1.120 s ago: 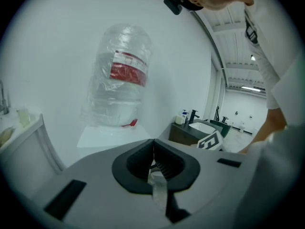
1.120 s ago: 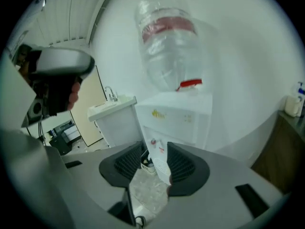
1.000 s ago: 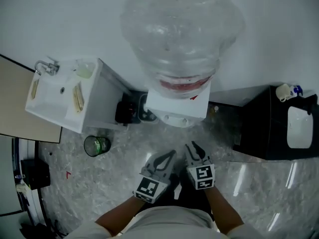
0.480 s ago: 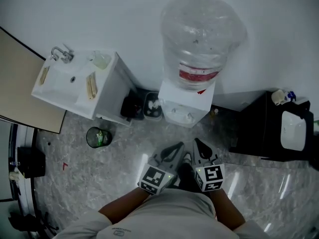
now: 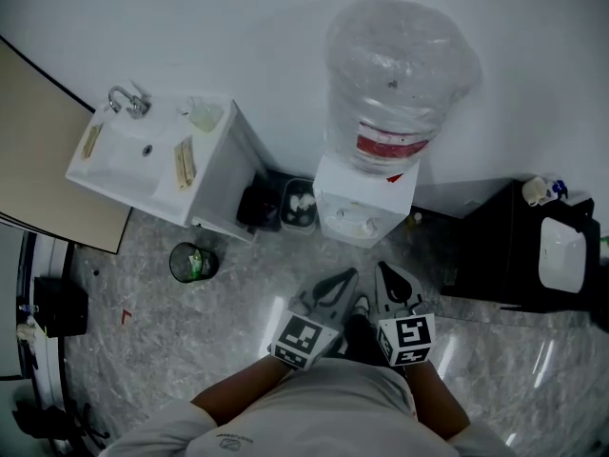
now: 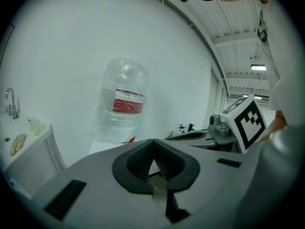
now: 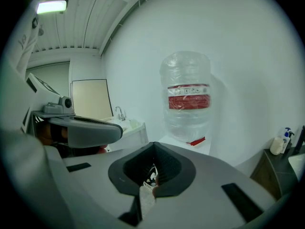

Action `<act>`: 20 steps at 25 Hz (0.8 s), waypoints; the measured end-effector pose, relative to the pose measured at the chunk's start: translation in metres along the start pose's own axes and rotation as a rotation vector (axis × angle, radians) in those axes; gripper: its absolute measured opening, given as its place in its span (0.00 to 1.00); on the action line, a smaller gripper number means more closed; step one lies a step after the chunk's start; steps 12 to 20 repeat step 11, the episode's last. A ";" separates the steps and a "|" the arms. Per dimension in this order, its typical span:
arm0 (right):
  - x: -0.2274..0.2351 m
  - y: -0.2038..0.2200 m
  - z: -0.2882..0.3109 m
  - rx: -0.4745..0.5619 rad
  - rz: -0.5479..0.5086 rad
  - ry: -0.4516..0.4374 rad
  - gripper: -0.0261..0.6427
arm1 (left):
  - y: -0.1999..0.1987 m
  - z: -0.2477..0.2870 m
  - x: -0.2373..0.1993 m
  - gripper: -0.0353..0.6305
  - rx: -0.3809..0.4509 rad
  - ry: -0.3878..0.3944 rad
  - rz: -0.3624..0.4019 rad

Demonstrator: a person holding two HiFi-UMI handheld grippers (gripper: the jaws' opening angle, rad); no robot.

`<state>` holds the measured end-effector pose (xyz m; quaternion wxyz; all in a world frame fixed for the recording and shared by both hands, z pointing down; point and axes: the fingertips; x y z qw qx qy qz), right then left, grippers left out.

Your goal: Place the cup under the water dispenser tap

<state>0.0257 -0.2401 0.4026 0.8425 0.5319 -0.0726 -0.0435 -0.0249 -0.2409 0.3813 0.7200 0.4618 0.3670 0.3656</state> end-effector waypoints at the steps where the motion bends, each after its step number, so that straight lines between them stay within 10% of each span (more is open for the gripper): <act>1: 0.000 0.000 0.000 0.001 -0.001 0.003 0.06 | 0.000 0.000 0.001 0.06 0.000 0.003 0.001; 20: 0.004 -0.001 0.004 -0.001 0.002 0.017 0.06 | -0.001 0.004 -0.001 0.06 -0.006 0.022 0.008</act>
Point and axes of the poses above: the fingertips, and each gripper's own axes: z forward along the fingers, x to its right, y out of its underside, and after that the axes turned 2 degrees about -x, right-handed
